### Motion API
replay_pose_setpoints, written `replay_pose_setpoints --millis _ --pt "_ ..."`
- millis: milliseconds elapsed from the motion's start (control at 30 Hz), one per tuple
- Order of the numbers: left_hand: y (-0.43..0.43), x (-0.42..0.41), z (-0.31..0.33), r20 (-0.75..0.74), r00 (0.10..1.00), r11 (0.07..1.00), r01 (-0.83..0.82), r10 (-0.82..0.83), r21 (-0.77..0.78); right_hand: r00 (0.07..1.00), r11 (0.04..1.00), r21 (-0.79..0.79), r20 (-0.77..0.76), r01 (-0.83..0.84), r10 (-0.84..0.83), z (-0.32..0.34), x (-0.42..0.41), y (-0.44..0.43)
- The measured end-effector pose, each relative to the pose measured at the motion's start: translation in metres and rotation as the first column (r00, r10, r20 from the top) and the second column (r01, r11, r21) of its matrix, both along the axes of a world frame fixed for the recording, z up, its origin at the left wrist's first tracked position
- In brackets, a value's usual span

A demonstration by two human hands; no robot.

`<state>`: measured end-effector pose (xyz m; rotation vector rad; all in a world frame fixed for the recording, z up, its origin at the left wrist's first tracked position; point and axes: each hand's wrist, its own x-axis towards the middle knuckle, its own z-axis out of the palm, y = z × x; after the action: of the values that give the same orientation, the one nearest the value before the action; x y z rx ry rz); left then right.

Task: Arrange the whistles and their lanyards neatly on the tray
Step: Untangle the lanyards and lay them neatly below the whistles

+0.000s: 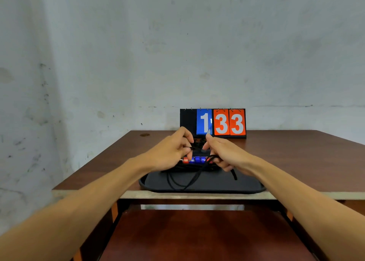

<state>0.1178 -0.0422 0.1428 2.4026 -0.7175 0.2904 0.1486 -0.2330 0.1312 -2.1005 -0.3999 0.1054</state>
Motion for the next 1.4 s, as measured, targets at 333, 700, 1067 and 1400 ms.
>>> replay_pose_setpoints --millis 333,700,1067,1400 --pt "0.007 0.009 -0.014 0.033 0.999 1.0 0.0 -0.001 0.012 0.98 0.983 -0.007 0.077 -0.182 0.182 0.002 -0.005 0.016" --pt "0.04 0.023 -0.039 -0.388 0.918 0.759 -0.195 -0.082 -0.622 1.0 0.932 0.362 -0.031 0.006 0.005 -0.002 0.016 -0.008" --pt "0.036 0.047 -0.037 -0.336 0.939 0.759 -0.267 0.067 -0.594 0.996 0.98 0.18 0.019 0.078 -0.083 -0.031 0.043 -0.02" --pt "0.091 0.062 -0.065 -0.239 0.942 0.924 -0.295 0.237 -0.243 0.996 0.987 0.151 0.088 -0.047 0.034 -0.058 0.066 -0.017"
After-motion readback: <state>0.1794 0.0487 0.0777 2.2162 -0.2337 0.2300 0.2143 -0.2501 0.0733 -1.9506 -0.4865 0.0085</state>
